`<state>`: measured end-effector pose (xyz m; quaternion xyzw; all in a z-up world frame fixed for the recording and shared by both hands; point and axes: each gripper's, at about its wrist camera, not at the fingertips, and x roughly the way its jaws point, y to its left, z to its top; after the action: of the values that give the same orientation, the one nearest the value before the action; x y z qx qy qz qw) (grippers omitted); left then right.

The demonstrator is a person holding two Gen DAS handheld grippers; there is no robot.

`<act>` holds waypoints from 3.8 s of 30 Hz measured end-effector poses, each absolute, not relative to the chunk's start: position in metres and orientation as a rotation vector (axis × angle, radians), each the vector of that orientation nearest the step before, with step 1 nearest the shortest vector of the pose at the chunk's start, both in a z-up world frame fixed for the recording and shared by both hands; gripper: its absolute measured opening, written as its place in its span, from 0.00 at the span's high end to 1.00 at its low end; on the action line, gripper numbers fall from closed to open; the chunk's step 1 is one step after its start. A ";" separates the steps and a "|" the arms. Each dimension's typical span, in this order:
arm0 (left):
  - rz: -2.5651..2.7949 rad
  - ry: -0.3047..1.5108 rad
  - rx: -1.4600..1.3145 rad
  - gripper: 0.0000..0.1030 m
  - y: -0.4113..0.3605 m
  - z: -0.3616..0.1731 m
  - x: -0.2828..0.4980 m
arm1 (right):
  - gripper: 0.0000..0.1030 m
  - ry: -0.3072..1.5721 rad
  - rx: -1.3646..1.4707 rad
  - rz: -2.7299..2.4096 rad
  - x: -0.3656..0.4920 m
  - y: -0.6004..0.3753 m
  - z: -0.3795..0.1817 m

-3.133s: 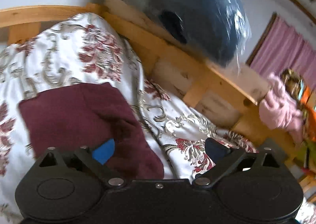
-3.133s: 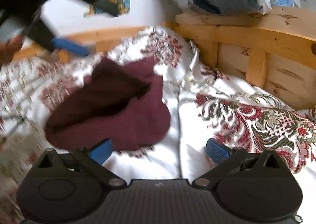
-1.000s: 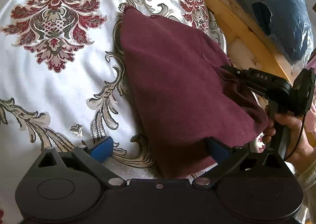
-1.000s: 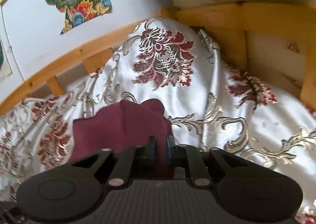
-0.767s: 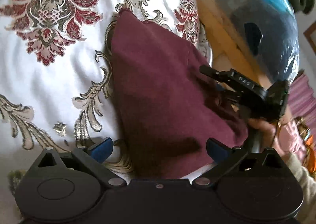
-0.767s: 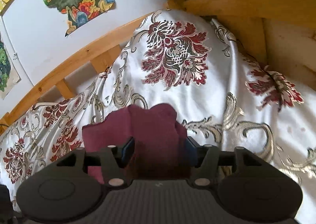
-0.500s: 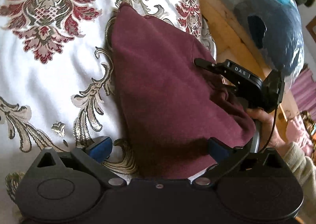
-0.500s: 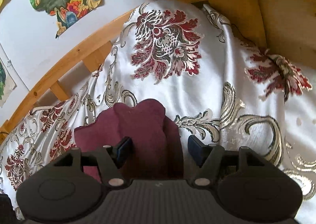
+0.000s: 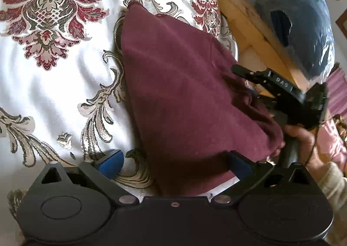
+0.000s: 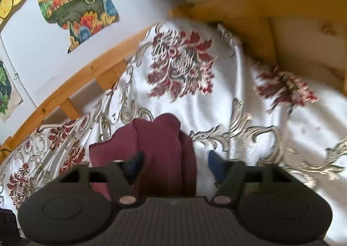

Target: Fold small clothes

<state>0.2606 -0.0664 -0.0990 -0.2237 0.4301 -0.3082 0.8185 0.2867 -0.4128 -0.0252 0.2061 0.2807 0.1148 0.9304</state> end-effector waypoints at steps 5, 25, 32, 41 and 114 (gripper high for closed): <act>-0.652 0.903 -0.464 0.18 -0.070 -0.100 0.254 | 0.88 0.572 0.309 0.239 0.279 -0.395 -0.018; -0.641 0.847 -0.493 0.31 -0.071 -0.107 0.235 | 0.82 0.572 0.257 0.200 0.275 -0.400 -0.023; -0.619 0.857 -0.475 0.22 -0.073 -0.104 0.238 | 0.35 0.557 0.301 0.218 0.244 -0.399 -0.018; -0.565 0.887 -0.495 0.01 -0.068 -0.088 0.242 | 0.08 0.532 0.293 0.190 0.187 -0.395 -0.012; -0.714 0.855 -0.455 0.01 -0.074 -0.105 0.258 | 0.02 0.696 0.482 0.379 0.318 -0.409 -0.044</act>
<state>0.2582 -0.0741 -0.1049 -0.2138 0.4024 -0.3360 0.8243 0.3181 -0.4089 -0.0442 0.2325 0.3355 0.1825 0.8945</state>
